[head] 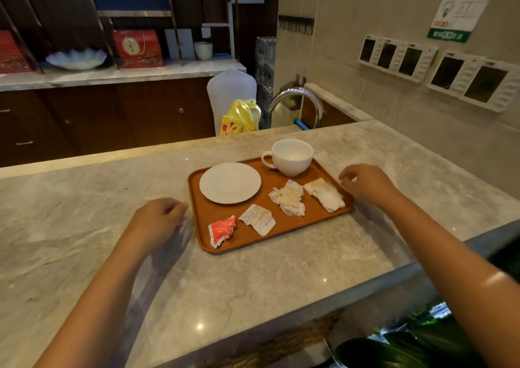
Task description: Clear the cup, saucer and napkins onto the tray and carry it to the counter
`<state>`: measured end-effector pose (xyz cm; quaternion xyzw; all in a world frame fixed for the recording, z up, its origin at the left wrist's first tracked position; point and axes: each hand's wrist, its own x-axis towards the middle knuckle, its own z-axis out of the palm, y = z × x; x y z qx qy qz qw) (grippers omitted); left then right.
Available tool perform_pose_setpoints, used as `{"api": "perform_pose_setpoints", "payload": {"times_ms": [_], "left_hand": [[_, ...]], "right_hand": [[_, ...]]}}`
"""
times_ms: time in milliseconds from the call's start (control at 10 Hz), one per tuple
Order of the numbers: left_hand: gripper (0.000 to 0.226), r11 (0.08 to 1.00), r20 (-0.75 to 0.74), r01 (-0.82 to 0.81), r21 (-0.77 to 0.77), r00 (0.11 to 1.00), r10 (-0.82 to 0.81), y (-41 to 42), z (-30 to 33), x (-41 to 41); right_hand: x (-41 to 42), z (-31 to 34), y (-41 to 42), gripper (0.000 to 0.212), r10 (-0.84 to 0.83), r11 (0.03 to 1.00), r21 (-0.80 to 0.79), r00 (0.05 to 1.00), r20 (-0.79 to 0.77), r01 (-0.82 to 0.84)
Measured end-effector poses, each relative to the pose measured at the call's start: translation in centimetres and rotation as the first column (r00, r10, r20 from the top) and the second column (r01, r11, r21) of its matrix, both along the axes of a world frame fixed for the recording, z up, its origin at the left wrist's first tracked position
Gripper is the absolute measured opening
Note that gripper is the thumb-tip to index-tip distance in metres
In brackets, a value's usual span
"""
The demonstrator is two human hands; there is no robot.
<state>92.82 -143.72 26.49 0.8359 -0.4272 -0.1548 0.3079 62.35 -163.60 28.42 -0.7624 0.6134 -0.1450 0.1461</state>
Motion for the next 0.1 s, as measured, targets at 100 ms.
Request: {"api": "perform_pose_setpoints", "payload": {"times_ms": [100], "left_hand": [[0.022, 0.981, 0.147, 0.118, -0.153, 0.985, -0.095, 5.25, -0.62, -1.53]], "right_hand": [[-4.35, -1.23, 6.4, 0.018, 0.045, 0.967, -0.251, 0.999, -0.009, -0.046]]}}
